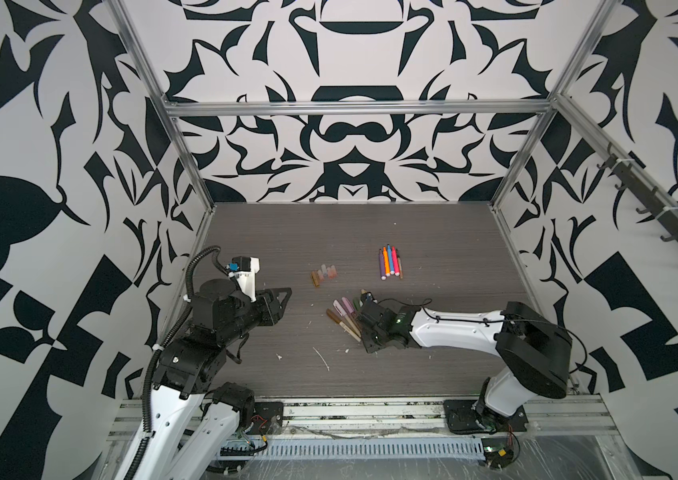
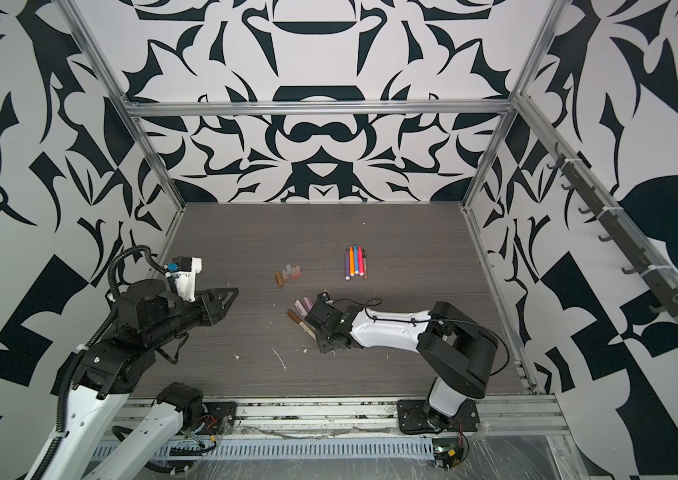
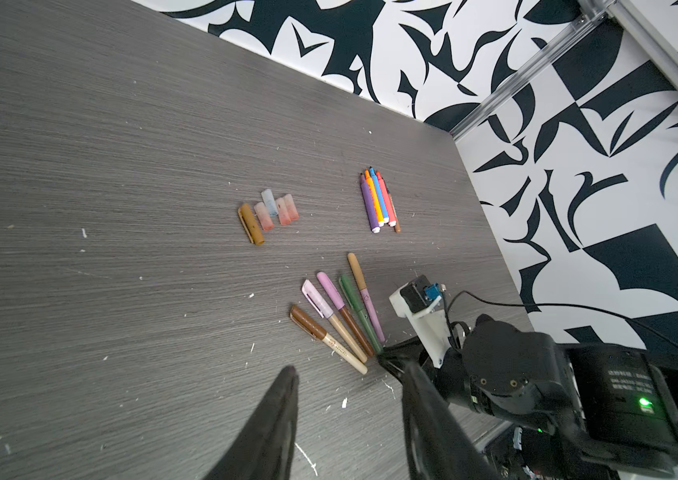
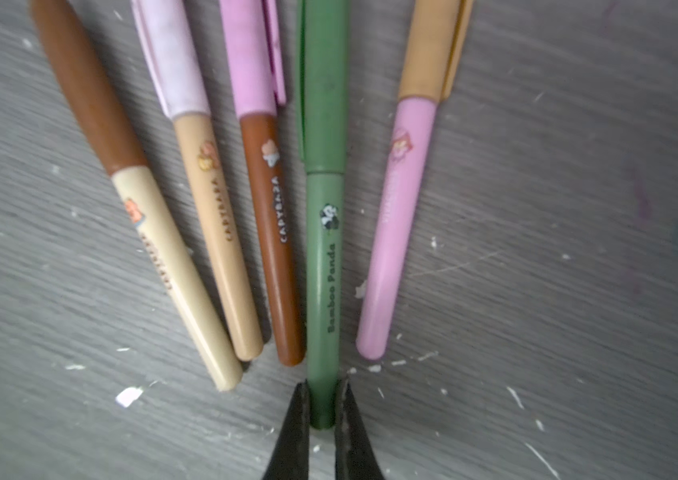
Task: Open the pen caps
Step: 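Close the right gripper on the green pen and lift it, then raise the green pen toward the left gripper while the left gripper reaches over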
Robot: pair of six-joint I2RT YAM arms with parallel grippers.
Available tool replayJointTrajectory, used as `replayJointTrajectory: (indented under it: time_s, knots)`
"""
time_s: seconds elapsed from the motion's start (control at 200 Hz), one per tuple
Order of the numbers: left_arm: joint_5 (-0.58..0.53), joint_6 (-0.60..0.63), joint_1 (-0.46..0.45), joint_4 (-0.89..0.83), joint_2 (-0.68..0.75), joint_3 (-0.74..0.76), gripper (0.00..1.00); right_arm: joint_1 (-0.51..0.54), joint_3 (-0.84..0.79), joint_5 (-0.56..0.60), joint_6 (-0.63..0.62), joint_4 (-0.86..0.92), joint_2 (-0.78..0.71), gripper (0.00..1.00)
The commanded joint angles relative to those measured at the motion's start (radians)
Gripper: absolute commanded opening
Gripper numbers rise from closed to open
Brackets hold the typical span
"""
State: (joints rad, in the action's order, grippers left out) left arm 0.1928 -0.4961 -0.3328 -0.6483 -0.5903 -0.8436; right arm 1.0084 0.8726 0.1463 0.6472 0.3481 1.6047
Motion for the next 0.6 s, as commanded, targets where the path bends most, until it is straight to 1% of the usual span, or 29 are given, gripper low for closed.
replayJointTrajectory:
  time_s: [0.0, 0.06, 0.07, 0.1, 0.235, 0.36, 0.375, 0.46, 0.595]
  knots:
    - [-0.024, 0.01, 0.003, -0.013, 0.002, 0.004, 0.45, 0.003, 0.023, 0.036, -0.014, 0.022, -0.104, 0.05]
    - [-0.025, 0.005, 0.003, -0.009, -0.005, 0.008, 0.46, 0.004, 0.022, 0.037, -0.026, 0.036, -0.145, 0.04]
    - [-0.025, 0.005, 0.003, -0.008, -0.008, 0.008, 0.46, 0.003, 0.021, 0.063, -0.028, 0.038, -0.151, 0.04]
    - [-0.022, 0.003, 0.003, -0.007, -0.015, 0.008, 0.47, 0.001, 0.019, 0.074, -0.034, 0.042, -0.17, 0.04]
    - [-0.001, -0.001, 0.003, 0.001, -0.063, 0.009, 0.49, -0.002, -0.021, 0.059, -0.044, 0.024, -0.262, 0.04]
    - [0.077, -0.016, 0.003, 0.012, -0.123, 0.008, 0.49, -0.006, -0.082, 0.056, -0.046, -0.015, -0.358, 0.02]
    - [0.089, -0.023, 0.004, 0.014, -0.13, 0.008, 0.49, -0.007, -0.09, 0.023, -0.046, -0.022, -0.37, 0.02]
    - [0.142, -0.076, 0.003, 0.043, -0.173, 0.018, 0.48, -0.016, -0.127, -0.016, -0.057, -0.056, -0.43, 0.0]
    - [0.238, -0.204, 0.0, 0.209, -0.236, 0.072, 0.48, -0.032, -0.156, -0.086, -0.073, -0.076, -0.489, 0.0]
